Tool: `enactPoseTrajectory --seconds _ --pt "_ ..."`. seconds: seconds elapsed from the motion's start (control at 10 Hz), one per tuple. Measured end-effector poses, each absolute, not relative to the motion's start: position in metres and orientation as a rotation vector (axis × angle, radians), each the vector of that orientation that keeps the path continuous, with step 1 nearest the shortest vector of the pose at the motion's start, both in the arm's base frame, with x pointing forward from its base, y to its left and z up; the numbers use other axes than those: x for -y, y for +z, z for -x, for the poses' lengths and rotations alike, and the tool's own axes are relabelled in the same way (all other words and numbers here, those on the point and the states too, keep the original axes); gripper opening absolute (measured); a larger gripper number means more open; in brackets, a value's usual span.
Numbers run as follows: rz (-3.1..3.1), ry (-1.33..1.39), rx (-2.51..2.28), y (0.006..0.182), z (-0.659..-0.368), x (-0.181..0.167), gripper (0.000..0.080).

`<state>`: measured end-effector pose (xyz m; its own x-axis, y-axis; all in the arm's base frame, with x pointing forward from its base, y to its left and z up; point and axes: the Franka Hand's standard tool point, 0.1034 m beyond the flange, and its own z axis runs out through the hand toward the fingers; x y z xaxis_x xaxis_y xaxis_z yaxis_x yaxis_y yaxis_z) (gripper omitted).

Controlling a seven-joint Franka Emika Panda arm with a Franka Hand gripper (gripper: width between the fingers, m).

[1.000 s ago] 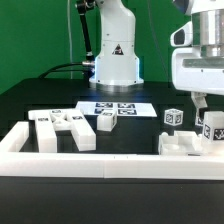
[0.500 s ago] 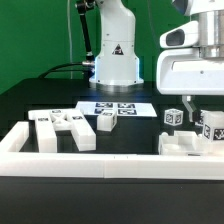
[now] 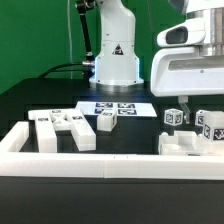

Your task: Assemble chair

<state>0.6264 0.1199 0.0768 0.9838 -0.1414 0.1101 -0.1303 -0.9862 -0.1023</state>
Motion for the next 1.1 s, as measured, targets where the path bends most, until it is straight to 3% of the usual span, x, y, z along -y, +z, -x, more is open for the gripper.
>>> enactPoseTrajectory --seconds 0.2,0.5,1.1 --pt "3.05 -0.186 -0.067 0.0767 -0.627 -0.116 0.0649" --pt "3.05 -0.187 -0.075 0.0768 -0.6272 -0.116 0.0288" --pt "3.02 -0.186 -0.347 0.0778 -0.6289 -0.1144 0.0289"
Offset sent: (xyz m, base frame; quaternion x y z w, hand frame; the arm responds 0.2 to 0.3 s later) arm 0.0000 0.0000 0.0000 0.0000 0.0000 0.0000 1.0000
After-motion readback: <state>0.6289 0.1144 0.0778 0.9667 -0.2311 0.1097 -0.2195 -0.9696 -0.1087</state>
